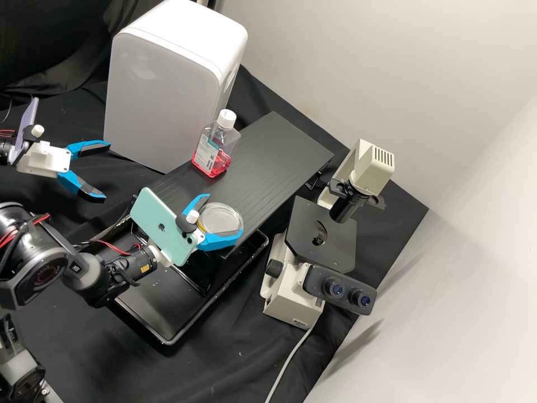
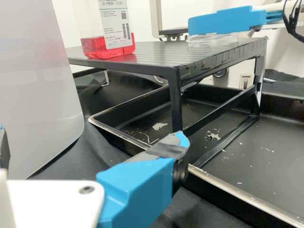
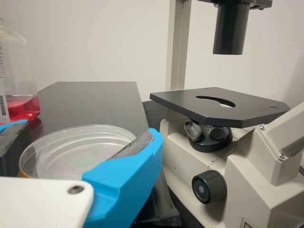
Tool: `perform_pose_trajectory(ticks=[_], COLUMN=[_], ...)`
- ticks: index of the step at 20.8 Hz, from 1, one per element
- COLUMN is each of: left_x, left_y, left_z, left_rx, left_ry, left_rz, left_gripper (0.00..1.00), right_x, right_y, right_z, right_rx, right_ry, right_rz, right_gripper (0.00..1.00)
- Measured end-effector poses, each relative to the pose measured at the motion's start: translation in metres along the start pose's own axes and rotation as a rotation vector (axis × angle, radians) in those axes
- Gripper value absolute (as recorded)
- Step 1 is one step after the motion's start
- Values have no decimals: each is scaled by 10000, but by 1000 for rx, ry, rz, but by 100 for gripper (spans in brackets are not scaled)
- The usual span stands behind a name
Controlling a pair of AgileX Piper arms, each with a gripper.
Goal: Place the lid on the petri dish
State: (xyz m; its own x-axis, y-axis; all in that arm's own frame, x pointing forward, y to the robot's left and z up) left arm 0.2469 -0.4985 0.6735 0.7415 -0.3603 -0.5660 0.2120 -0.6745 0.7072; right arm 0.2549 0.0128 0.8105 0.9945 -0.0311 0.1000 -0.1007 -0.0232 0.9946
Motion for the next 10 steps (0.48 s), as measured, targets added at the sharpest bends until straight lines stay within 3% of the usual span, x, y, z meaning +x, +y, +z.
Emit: perform_pose_trajectory(ticks=[2, 8, 10], left_x=[0, 0, 0], left_y=[0, 0, 0], left_z=[0, 0, 0], left_rx=[0, 0, 0], left_ry=[0, 0, 0], left_rz=[0, 0, 0], left_gripper=[100, 100, 100], right_x=[11, 77, 127], right_y=[6, -57, -69], right_z=[36, 163, 179], right_rx=[24, 104, 128], right_ry=[0, -17, -5], right_rz=[5, -25, -26], right_gripper=[0, 0, 0])
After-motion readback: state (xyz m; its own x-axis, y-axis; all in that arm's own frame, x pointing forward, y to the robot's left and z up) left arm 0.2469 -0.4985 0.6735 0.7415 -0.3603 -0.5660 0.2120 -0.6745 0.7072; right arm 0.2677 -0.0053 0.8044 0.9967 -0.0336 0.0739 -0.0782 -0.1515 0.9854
